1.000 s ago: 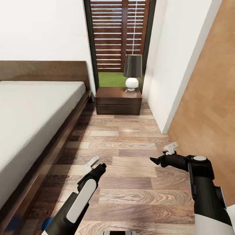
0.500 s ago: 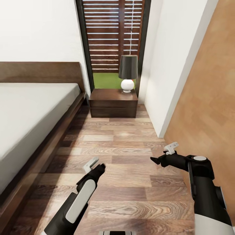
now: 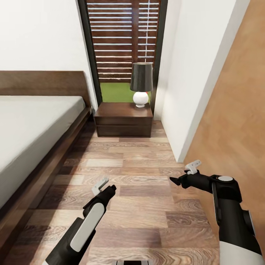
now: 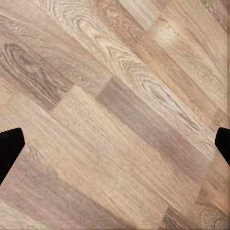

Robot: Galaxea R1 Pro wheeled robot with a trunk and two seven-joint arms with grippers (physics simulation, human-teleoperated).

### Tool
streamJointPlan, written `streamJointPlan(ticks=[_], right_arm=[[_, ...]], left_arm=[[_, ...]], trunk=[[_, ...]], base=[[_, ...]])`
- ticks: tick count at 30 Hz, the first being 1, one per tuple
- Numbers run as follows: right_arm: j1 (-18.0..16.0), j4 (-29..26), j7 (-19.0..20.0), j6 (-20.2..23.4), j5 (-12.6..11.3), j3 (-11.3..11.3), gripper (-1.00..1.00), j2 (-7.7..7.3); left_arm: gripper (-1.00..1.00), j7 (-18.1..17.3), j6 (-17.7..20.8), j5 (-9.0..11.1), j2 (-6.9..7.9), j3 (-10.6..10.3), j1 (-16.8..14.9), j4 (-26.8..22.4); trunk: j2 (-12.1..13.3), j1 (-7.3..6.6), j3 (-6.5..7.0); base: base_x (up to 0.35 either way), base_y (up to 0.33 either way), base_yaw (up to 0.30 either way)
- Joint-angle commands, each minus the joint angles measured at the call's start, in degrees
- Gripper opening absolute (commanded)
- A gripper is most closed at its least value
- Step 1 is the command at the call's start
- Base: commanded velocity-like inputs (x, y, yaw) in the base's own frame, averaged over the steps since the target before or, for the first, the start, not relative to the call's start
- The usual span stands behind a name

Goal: In the bedroom, move the book from the bed onto either nightstand, and place the two sandals side by side next to the bed.

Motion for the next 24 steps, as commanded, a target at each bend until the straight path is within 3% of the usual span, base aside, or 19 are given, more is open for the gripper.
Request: streamJointPlan(ticks=[1, 24], right_arm=[[-0.1, -0.1, 0.6, 0.2, 0.5, -0.1, 1.00, 0.06], [-0.1, -0.1, 0.6, 0.2, 0.4, -0.1, 1.00, 0.06]], left_arm=[[1.00, 0.3, 0.3, 0.1, 0.04, 0.0, 0.0, -0.1], [1.00, 0.1, 0.3, 0.1, 0.17, 0.1, 0.0, 0.0]], trunk=[[0.0, 0.02, -0.05], [0.0, 0.02, -0.05]], base=[[0.322, -0.031, 0.000], [0.326, 0.069, 0.000]])
